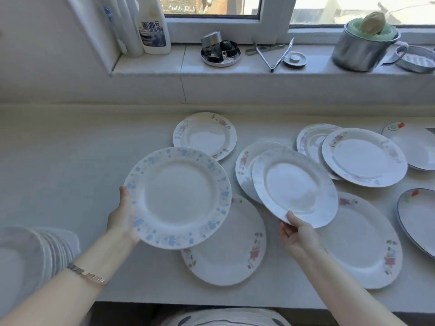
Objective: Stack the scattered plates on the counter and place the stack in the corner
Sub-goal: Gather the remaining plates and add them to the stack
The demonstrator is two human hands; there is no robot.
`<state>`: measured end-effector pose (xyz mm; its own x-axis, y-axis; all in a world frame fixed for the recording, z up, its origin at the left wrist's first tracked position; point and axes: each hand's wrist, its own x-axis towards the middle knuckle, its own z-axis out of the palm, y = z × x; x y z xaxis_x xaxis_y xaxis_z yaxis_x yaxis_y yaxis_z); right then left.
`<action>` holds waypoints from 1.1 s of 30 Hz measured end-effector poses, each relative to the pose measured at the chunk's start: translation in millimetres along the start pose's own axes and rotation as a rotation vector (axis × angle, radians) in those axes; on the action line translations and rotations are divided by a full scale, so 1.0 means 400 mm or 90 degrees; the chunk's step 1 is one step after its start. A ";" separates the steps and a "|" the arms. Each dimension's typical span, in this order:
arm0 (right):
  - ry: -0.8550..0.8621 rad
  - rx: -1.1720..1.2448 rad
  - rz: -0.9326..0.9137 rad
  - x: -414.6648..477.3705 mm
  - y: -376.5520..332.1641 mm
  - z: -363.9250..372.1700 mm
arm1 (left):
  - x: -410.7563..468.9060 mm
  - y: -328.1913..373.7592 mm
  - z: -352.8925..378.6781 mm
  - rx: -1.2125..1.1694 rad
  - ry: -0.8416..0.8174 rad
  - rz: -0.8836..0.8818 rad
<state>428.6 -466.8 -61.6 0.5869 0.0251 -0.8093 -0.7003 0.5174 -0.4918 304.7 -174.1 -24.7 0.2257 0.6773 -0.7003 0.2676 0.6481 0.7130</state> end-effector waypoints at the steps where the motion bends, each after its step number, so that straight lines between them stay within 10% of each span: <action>1: -0.026 -0.033 -0.017 -0.016 0.011 0.019 | -0.002 0.014 -0.029 0.000 0.007 0.002; 17: -0.385 -0.362 -0.029 -0.279 0.418 0.480 | 0.007 0.138 -0.723 -0.029 0.373 0.064; 26: -0.408 -0.455 -0.011 -0.346 0.595 0.542 | 0.110 0.101 -0.869 -0.011 0.388 0.037; 33: -0.429 -0.507 -0.010 -0.343 0.606 0.581 | 0.134 0.065 -0.931 0.300 0.368 0.162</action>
<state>272.8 -145.9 4.9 0.5316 0.6217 -0.5752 -0.6128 -0.1865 -0.7679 -25.0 9.0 -30.7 -0.1555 0.9426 -0.2955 0.6713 0.3203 0.6684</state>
